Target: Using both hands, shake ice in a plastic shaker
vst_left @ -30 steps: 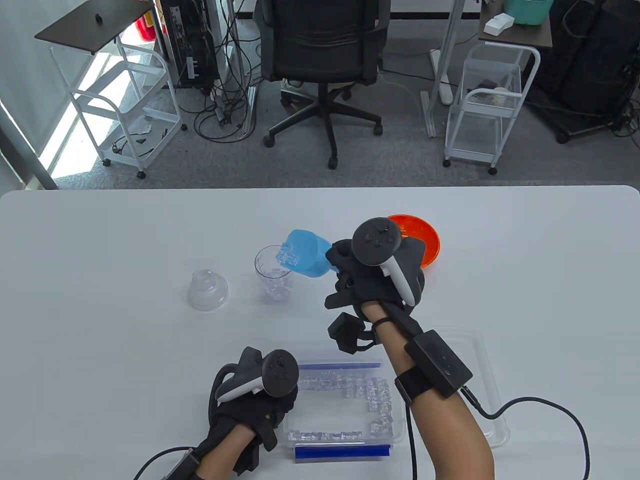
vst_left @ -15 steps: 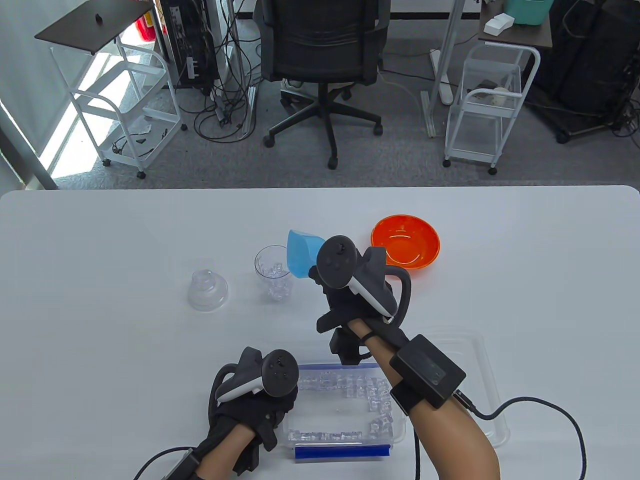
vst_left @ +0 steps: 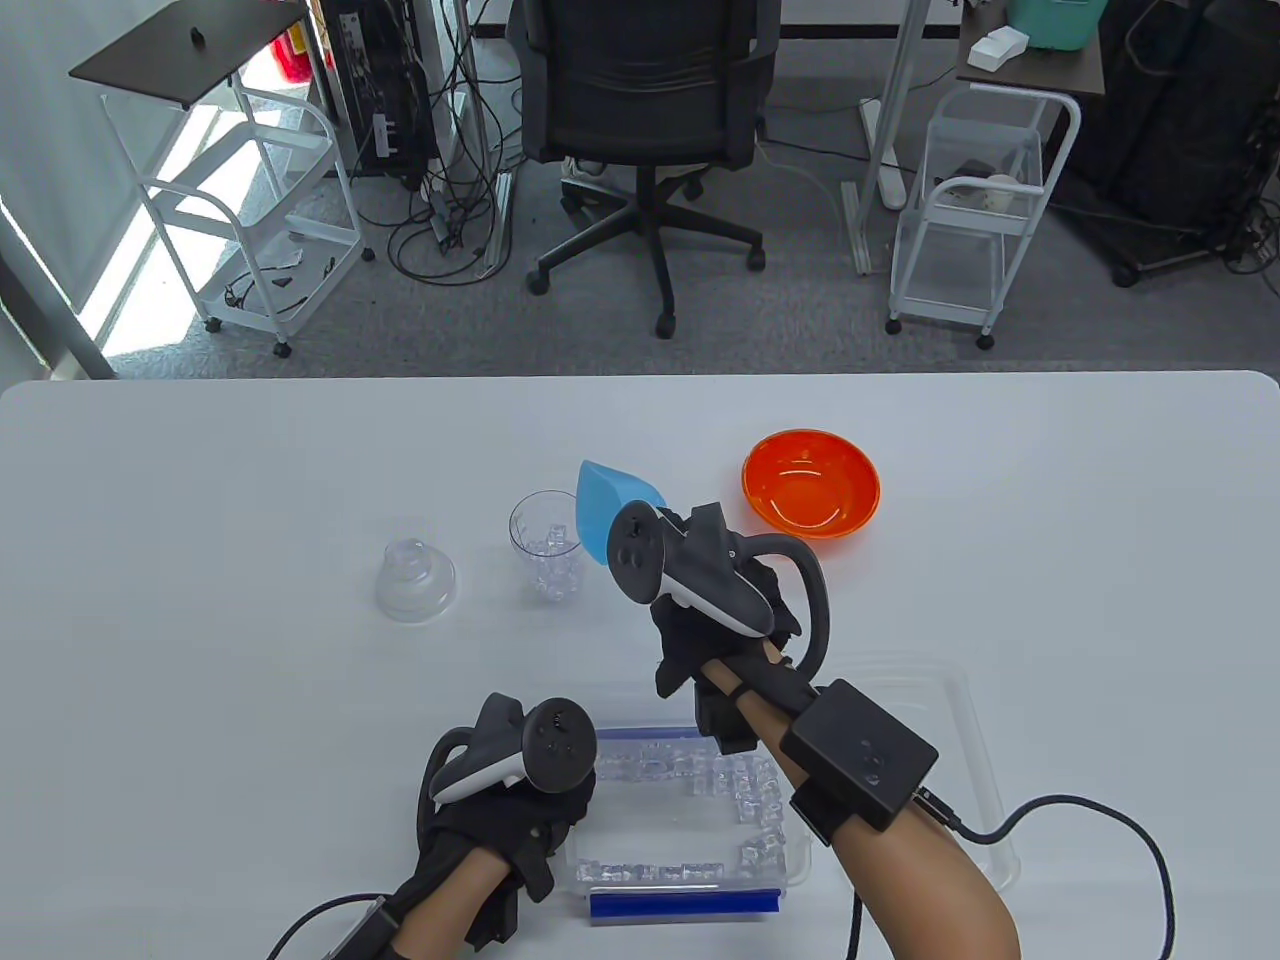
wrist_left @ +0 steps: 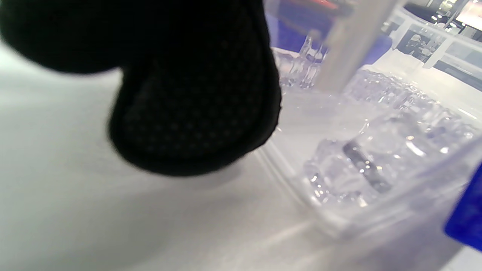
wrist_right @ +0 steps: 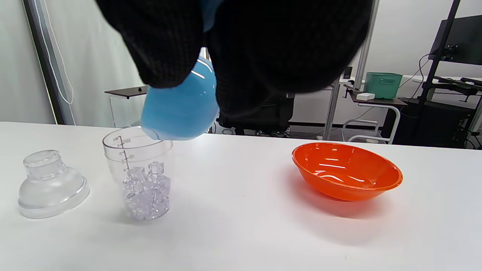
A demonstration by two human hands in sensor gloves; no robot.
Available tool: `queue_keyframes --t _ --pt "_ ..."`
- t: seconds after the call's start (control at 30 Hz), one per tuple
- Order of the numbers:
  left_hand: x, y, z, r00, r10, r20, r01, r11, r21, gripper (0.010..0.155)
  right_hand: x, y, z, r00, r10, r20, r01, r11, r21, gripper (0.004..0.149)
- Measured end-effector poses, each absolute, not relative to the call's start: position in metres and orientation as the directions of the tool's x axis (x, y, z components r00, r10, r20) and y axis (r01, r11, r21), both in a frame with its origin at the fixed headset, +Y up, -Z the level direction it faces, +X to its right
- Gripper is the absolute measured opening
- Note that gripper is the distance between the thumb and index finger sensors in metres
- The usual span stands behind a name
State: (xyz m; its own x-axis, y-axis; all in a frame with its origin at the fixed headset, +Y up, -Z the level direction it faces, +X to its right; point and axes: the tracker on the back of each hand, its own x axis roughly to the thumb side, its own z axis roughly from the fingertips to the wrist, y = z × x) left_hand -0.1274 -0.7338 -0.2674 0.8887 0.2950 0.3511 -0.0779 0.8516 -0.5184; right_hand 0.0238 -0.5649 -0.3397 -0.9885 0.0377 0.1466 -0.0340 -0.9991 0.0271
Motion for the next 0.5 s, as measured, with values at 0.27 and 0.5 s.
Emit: queue_keyframes --t 0.27,0.5 --pt "-0.127 -0.734 -0.268 0.889 0.295 0.351 -0.077 0.852 -0.519 0.072 0.058 -0.543 -0.338 -0.972 0.207 0.107 -0.206 -0.978 0.023 0.07" --pt "-0.127 -0.734 -0.268 0.889 0.293 0.351 -0.076 0.852 -0.518 0.072 0.127 -0.538 -0.343 -0.879 0.476 -0.043 -0.467 -0.875 -0.129 0.061"
